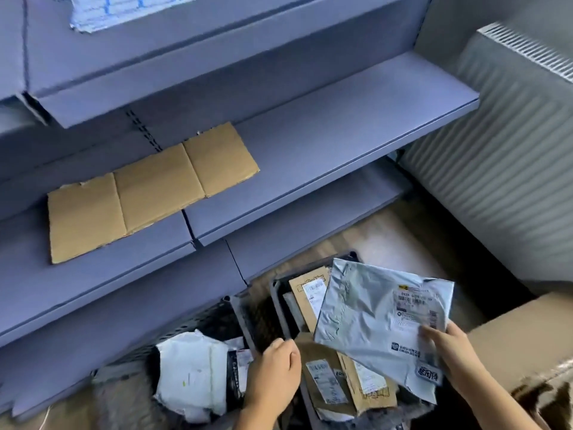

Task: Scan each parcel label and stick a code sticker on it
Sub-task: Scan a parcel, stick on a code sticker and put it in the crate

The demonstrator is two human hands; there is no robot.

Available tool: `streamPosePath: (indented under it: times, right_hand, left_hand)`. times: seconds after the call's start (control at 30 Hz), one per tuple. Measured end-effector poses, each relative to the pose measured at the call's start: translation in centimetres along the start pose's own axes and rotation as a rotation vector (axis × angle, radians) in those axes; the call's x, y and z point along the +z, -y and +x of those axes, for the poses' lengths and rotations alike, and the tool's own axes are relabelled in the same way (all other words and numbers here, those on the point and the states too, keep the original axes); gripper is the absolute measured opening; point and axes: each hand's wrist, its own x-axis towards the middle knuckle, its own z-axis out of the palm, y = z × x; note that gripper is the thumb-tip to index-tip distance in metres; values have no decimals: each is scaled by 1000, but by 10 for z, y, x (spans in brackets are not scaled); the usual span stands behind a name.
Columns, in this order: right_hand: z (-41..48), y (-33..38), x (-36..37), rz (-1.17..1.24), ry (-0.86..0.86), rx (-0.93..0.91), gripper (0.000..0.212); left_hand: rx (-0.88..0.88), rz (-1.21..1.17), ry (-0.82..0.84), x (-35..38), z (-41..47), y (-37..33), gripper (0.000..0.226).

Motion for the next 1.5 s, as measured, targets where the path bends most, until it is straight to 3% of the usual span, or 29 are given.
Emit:
streamPosePath:
  times: [0.27,0.47,0.57,0.77,0.9,1.0,1.13,1.3,1.5]
  right_hand:
    - [150,-43,42,-167,137,27,13]
    - [236,-58,74,-372,300,10,5]
    - [259,-70,98,-459,388,-11,17]
    - [296,-85,125,-754,174,-219,13]
    - [299,-82,122,-847,55,-409,12]
    - [294,-86,117,-843,73,-370,37]
    - [274,-90,108,-919,61,-414,45]
    - [232,-85,121,-1004,117,-423,45]
    - [160,-83,196,-1034,283,-524,40]
  left_hand:
    - [-64,14,130,113,72,16,19]
    - [-79,62,179,158,101,49,19]
    - [-122,72,184,177,110,61,20]
    - [-97,75,213,202,112,72,17]
    - [-107,47,206,212,115,76,20]
    - [-116,30,208,214,116,76,20]
    - [-148,-3,195,209,116,71,21]
    - [-179,-62,97,190,105,80,21]
    - [-332,-181,-47,163,59,129,21]
